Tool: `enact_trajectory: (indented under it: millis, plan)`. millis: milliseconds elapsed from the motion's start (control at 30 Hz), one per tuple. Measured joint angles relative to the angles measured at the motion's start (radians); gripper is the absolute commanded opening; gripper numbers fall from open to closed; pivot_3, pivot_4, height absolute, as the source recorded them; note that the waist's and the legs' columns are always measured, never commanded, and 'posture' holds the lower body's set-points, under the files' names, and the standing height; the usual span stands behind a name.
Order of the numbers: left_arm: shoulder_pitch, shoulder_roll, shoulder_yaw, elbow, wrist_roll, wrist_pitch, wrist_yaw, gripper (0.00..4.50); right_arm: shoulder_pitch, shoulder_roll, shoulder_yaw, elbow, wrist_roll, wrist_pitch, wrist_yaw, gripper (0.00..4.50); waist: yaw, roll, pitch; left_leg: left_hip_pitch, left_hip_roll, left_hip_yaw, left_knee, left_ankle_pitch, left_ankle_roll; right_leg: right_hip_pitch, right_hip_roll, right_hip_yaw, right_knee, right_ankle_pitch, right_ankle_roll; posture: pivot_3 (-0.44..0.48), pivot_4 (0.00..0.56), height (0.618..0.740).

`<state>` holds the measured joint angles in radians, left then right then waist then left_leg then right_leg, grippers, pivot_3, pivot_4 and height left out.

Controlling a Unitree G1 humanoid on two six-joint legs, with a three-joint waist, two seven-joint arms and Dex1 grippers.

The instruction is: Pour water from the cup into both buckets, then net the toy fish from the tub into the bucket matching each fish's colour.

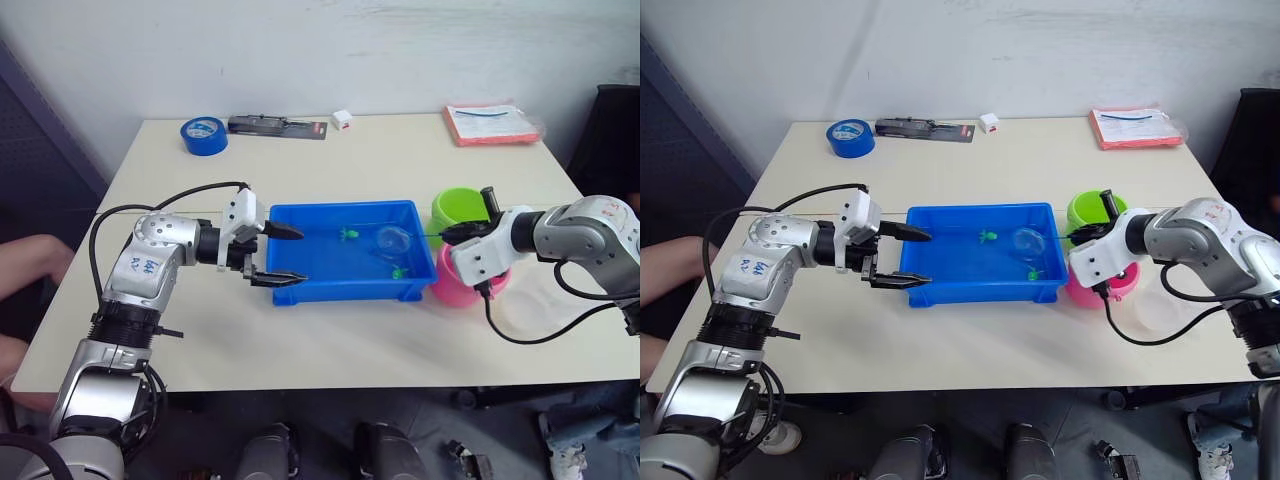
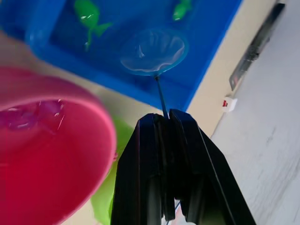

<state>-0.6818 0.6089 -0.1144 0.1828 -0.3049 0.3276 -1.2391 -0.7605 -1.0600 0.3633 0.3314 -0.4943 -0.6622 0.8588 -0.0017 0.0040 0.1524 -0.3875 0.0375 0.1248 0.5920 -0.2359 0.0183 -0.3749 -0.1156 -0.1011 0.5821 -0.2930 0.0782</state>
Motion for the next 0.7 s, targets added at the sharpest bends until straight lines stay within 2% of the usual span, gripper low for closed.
enact_trajectory:
  millis: [133,267,467,700]
  plan:
    - [0.018,0.001,0.013,-0.034,-0.006,0.016,0.015,4.50,-0.007,0.004,0.019,0.030,-0.001,-0.080,0.013,0.80,-0.001,0.000,0.000,0.001,0.002,-0.002,0.000,0.001,-0.003,0.000,0.001,-0.001,0.003,-0.001,-0.002,0.000,0.150,0.740]
    - [0.024,0.001,0.018,-0.054,-0.008,0.025,0.025,4.50,0.018,0.003,0.015,0.022,0.053,-0.081,0.052,0.80,-0.002,0.000,0.000,0.002,0.002,-0.002,0.000,0.001,-0.003,0.001,0.001,-0.001,0.003,-0.002,-0.003,0.000,0.150,0.740]
    - [0.027,0.001,0.022,-0.058,-0.010,0.038,0.035,4.50,0.092,0.001,-0.035,-0.040,0.159,-0.006,0.113,0.80,0.000,0.000,0.000,0.002,0.002,-0.002,0.001,0.001,-0.002,0.001,0.001,-0.001,0.003,-0.001,-0.002,0.000,0.150,0.740]
    - [0.024,-0.004,0.022,-0.057,-0.010,0.038,0.035,4.50,0.098,-0.014,-0.065,-0.039,0.203,0.059,0.179,0.80,0.000,0.000,0.000,0.002,0.002,-0.002,0.001,0.001,-0.002,0.001,0.001,-0.001,0.003,-0.001,-0.003,0.000,0.150,0.740]
